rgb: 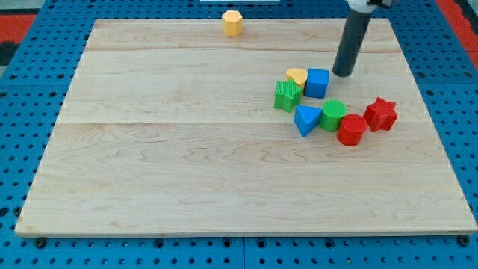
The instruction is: Move the yellow heart into the green star
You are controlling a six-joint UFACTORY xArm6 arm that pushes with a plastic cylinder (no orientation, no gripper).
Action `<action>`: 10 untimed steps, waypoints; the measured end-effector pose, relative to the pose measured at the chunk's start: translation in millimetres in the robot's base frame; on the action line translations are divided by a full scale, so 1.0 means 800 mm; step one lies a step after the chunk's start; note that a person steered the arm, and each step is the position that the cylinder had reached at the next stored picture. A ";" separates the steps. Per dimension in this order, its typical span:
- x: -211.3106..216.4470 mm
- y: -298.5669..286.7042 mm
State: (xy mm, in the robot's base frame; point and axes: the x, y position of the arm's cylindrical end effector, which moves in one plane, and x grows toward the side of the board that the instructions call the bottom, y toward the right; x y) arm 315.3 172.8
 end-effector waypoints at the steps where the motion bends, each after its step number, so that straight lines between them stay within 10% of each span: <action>1: -0.052 -0.037; 10: 0.077 -0.262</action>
State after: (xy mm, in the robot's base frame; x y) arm 377.0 -36.7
